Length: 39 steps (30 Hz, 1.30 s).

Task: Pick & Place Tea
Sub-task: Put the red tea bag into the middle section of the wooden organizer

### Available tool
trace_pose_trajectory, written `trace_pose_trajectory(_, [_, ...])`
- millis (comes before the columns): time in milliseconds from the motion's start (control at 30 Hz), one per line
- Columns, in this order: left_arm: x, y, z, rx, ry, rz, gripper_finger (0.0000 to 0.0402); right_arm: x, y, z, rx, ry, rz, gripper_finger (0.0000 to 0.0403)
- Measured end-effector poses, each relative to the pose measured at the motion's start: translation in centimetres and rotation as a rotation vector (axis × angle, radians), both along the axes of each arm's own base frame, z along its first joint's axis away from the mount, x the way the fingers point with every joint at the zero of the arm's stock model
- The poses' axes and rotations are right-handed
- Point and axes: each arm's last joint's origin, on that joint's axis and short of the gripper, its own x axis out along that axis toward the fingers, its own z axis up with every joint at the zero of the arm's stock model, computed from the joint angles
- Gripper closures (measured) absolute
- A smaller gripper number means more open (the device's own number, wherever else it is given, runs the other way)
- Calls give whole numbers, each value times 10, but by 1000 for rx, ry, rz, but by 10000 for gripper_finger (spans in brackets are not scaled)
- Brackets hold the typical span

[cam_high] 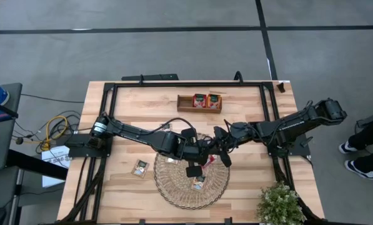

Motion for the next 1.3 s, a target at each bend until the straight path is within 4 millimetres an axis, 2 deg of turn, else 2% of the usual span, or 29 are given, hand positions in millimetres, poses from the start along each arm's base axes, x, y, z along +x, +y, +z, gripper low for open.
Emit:
trace_pose_trajectory(533, [0,0,0,-8,-3,13,397,1,-1,1,23,-3,-37,403])
trace_pose_trajectory(667, [0,0,0,-13,-6,23,365,1,-1,1,20,-5,-49,403])
trace_pose_trajectory(933, [-7,2,-4,25,66,37,267,1,-4,0,19,6,-153,403])
trace_pose_trajectory(1100, [-27,6,-6,47,241,103,246,3,-22,1,-12,-10,-362,403])
trace_pose_trajectory(1167, [-38,9,-7,91,330,126,245,5,-36,3,-5,-37,-460,403])
trace_pose_trajectory(1300, [-48,16,-9,230,365,237,245,5,-67,7,7,-82,-612,403])
